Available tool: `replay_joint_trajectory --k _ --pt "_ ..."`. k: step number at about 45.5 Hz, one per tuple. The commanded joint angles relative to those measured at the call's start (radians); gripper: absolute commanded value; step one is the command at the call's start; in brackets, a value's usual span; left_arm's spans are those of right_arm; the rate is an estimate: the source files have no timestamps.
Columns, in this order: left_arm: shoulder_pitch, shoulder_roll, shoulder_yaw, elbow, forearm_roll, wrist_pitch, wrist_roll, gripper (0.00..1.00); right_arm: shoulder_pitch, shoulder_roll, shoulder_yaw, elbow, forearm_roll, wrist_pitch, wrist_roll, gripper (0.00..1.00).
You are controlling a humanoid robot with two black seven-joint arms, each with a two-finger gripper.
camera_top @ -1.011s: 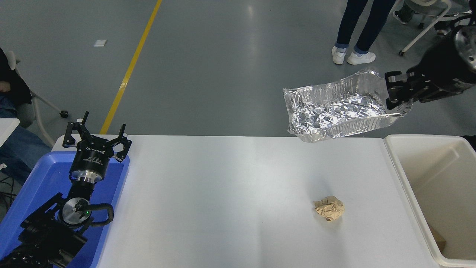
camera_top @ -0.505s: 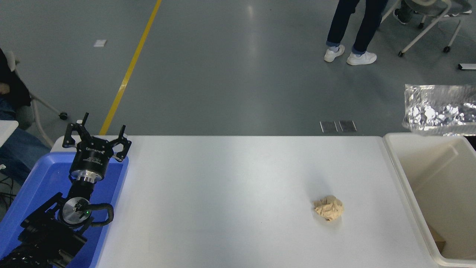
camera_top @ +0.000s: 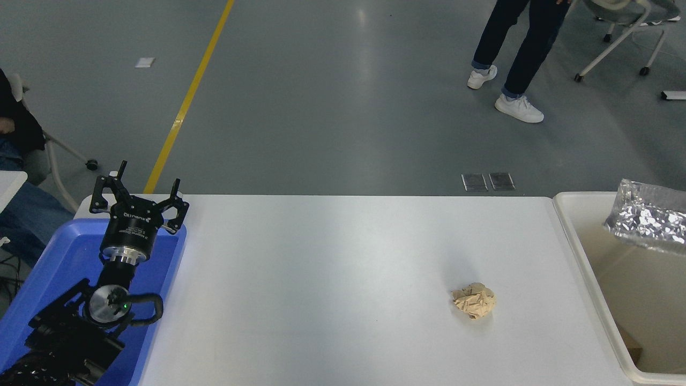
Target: Pick up foil plate and place in dustbin
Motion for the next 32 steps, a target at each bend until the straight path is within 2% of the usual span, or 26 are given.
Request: replay_joint_trajectory --k 1,8,9,10,11,19,24,28,32 --pt "0.000 0.000 -0.003 0.000 0.000 0.002 -0.001 1.00 -0.204 0.122 0.109 -0.127 0.126 -0.090 -0.002 0.00" --pt "0.000 0.000 -0.003 0.000 0.000 0.002 -0.001 1.00 -0.229 0.127 0.156 -0.127 0.135 -0.106 -0.002 0.00" --pt "0.000 0.000 -0.003 0.000 0.000 0.002 -0.001 1.00 -0.230 0.127 0.166 -0.128 0.135 -0.104 -0.002 0.15" --pt "0.000 0.000 -0.003 0.000 0.000 0.002 -0.001 1.00 -0.232 0.129 0.172 -0.128 0.135 -0.104 -0.002 0.53" --pt "0.000 0.000 -0.003 0.000 0.000 0.002 -0.001 1.00 -0.232 0.130 0.178 -0.127 0.135 -0.104 -0.002 1.00" --pt "-0.002 0.000 0.000 0.000 0.000 0.002 0.000 1.00 -0.229 0.135 0.186 -0.107 0.133 -0.103 -0.003 1.00" --pt "-0.003 0.000 0.000 0.000 0.001 0.000 0.000 1.00 -0.193 0.116 0.173 -0.013 0.124 -0.093 -0.003 1.00" --pt "-0.003 0.000 0.000 -0.002 0.003 -0.003 0.003 1.00 -0.088 0.009 0.129 0.134 0.115 -0.087 -0.003 1.00" --pt "-0.003 0.000 0.000 -0.002 0.003 -0.005 0.005 1.00 0.082 -0.109 -0.023 0.348 0.097 -0.063 -0.012 1.00"
